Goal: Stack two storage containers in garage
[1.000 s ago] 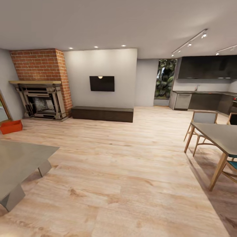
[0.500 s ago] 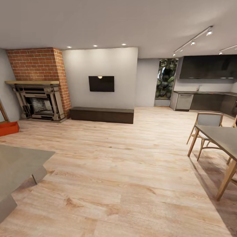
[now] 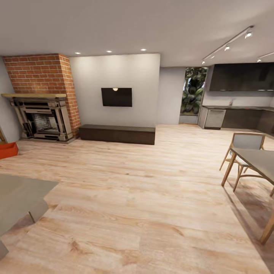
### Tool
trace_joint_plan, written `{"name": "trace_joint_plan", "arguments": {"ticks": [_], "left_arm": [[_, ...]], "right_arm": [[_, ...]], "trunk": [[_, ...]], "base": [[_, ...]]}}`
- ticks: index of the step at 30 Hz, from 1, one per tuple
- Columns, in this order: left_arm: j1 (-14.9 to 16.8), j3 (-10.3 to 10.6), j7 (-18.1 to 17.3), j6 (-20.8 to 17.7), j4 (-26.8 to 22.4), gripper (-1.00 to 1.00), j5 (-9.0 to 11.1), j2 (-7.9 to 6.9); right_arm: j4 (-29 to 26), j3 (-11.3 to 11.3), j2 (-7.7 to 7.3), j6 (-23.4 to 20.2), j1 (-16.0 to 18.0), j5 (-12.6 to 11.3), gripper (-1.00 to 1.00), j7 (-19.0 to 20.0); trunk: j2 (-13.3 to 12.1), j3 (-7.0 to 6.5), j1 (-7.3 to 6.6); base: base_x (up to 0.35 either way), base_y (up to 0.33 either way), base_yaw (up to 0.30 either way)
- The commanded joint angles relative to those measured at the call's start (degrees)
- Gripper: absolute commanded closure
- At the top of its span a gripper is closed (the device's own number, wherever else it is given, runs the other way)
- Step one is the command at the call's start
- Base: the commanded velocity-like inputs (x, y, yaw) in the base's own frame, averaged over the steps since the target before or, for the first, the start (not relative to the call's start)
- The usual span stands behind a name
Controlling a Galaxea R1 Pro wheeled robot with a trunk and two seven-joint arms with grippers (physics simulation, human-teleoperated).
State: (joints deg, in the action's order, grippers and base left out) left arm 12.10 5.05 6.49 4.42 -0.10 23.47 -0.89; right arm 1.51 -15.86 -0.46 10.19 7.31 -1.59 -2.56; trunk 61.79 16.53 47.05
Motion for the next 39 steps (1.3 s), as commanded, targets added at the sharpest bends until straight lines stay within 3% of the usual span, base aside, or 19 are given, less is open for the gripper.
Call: {"name": "trace_joint_plan", "arguments": {"ticks": [1,39], "left_arm": [[0.03,0.49,0.14,0.14,0.01,-1.00,0.44,0.01],[0.03,0.49,0.14,0.22,0.01,-1.00,0.44,0.12]], "right_arm": [[0.16,-0.42,0.02,0.30,0.09,-0.16,-1.00,-0.16],[0.16,0.37,0.10,0.62,0.09,-1.10,-1.00,-0.25]], "trunk": [[0.04,0.07,0.04],[0.04,0.07,0.04]], "base": [[0.322,0.000,0.000],[0.322,0.000,0.000]]}}
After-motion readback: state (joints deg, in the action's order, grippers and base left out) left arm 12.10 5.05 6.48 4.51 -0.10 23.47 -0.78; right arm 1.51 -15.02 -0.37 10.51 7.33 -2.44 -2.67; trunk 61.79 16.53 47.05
